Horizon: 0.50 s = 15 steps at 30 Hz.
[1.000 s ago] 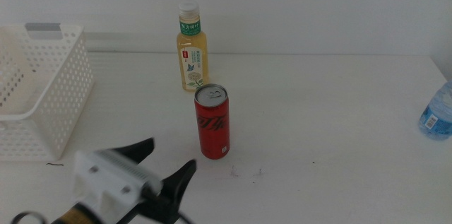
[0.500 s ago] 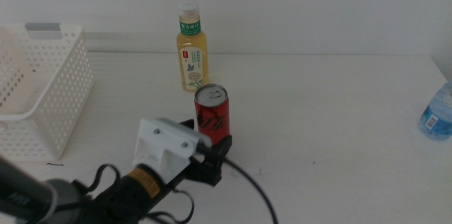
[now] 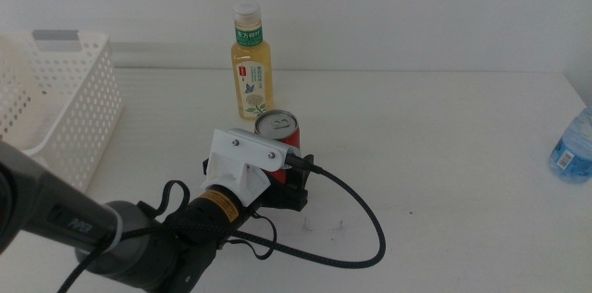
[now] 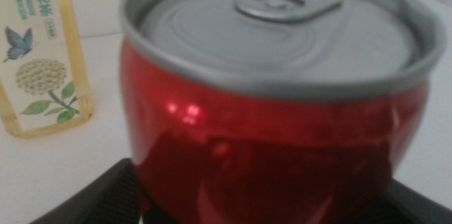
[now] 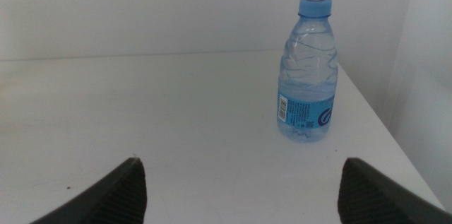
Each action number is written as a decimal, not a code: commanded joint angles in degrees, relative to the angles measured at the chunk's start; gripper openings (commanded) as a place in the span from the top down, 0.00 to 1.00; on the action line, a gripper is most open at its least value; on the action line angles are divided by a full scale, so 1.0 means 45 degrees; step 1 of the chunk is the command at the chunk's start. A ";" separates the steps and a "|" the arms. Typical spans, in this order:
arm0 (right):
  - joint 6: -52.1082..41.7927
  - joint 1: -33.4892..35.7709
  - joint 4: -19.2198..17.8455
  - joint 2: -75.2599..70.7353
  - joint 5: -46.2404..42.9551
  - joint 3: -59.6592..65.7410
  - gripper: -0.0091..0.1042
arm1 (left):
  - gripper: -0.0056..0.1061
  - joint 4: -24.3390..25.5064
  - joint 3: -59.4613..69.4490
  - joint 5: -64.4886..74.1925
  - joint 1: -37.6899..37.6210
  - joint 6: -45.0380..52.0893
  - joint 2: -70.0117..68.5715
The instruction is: Use arms to grab the bottles and put them into the dustbin to the left of the table.
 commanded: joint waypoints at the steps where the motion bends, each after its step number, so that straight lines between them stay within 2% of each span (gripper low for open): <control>1: -0.0042 -0.0071 -0.0118 -0.0048 -0.0106 0.0053 0.16 | 0.11 -0.0117 -0.0153 0.0057 -0.0022 0.0043 0.0091; 10: -0.0042 -0.0071 -0.0118 -0.0048 -0.0106 0.0053 0.16 | 0.12 -0.0502 -0.0177 0.0247 -0.0022 0.0409 0.0114; 12: -0.0042 -0.0071 -0.0118 -0.0048 -0.0106 0.0053 0.16 | 0.17 -0.0477 -0.0177 0.0348 -0.0022 0.0724 0.0114; 15: -0.0042 -0.0071 -0.0118 -0.0048 -0.0106 0.0053 0.16 | 0.33 -0.0347 -0.0177 0.0487 -0.0022 0.1017 0.0114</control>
